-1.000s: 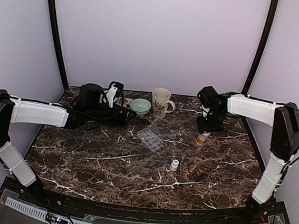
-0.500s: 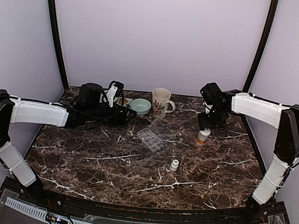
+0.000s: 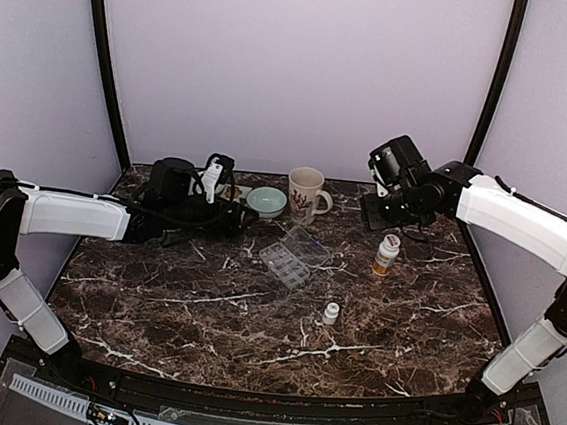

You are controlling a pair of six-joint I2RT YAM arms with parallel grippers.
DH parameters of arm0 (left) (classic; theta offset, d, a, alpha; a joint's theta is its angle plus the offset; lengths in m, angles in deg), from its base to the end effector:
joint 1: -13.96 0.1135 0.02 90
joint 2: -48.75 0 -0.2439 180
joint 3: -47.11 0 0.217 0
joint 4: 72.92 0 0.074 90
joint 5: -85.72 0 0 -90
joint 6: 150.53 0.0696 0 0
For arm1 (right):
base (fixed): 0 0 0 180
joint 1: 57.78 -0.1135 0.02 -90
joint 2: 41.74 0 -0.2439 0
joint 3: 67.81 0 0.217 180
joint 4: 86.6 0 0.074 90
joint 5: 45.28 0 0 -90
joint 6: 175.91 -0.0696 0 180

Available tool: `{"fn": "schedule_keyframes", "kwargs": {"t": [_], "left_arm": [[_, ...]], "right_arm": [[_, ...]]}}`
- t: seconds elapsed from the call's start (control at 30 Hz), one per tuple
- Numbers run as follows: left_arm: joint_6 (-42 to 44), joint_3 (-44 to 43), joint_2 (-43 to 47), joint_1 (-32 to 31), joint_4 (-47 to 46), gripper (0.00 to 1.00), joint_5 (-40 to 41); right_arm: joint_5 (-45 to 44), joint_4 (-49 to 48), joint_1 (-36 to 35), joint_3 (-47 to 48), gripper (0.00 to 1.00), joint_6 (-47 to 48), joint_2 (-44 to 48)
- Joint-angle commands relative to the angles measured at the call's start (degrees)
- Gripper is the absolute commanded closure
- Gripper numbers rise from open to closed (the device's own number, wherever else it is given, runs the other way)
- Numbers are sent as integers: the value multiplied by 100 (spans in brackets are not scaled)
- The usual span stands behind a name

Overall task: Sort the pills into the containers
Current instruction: Pick up the pill bottle from the center of the board.

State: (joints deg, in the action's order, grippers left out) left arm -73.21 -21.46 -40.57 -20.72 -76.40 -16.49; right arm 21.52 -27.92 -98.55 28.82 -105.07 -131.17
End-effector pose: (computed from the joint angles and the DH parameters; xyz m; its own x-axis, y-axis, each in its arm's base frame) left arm 0.2841 -0.2145 0.2383 -0.3967 0.0136 -0.9178 0.6510 0.7091 -0.2709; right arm 0.2593 0.1874 0.2766 -0.6957 -0.2016 -0.6894 -0.1970 0.9766 -0.0867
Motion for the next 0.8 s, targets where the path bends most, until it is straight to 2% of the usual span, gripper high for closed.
{"fn": "schedule_keyframes", "kwargs": {"t": [0.0,0.23,0.6,0.77], "left_arm": [[-75,114,235,-198,165,9,69],[-160,259,196,-284,76,10,34],[-235,377,165,-314,-46,10,-23],[-243,408,152,-329,-106,10,-11]], "right_arm": [[28,-202,-476,-185,41,-203,201],[1015,132,-825,-414,46,-421,75],[2075,318,-930,-749,55,-652,-144],[2423,261,-1016,-871,56,-700,-413]]}}
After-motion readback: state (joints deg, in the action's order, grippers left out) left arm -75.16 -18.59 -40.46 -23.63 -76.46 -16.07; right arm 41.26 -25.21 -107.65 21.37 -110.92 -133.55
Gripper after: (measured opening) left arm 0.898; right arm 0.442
